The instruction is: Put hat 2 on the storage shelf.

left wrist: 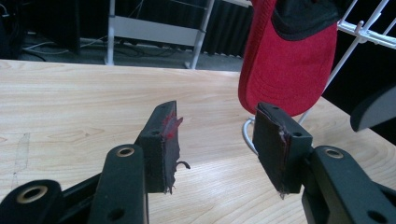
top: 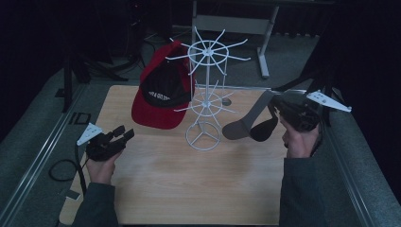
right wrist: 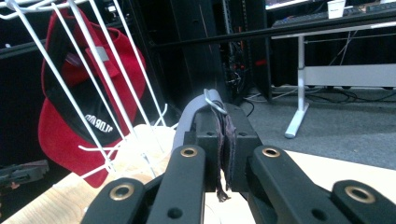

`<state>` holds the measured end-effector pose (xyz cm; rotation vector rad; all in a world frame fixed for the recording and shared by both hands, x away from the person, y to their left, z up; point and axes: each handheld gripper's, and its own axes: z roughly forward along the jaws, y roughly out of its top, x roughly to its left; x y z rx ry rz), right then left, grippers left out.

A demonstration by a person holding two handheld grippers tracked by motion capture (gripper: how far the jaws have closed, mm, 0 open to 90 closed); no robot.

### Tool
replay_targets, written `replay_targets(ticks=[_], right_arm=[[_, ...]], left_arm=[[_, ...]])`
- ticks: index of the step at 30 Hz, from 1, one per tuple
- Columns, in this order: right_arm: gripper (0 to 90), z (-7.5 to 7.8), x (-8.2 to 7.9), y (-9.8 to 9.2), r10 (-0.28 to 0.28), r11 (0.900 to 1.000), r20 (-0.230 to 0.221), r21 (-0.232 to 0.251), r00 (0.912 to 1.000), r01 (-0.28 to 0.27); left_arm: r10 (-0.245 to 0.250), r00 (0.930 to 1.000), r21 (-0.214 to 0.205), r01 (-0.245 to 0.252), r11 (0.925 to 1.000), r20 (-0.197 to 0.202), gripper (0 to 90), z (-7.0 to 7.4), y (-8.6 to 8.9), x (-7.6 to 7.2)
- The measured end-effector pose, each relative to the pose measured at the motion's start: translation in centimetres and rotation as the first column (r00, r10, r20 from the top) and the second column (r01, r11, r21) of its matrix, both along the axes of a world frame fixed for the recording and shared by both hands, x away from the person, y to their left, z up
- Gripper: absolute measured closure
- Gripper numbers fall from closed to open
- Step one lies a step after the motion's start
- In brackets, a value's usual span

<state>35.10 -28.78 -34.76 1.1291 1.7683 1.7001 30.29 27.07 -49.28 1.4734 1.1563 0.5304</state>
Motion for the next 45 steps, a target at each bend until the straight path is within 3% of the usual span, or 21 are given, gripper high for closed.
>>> replay_targets(ticks=[45], right_arm=[[86.4, 4.7, -0.9, 2.6, 0.072, 0.9971, 0.091, -0.031, 0.9932, -0.069]], left_arm=[[-0.005, 1.0, 0.0, 0.005, 1.0, -0.008, 50.1, -0.2, -0.3, 0.1]])
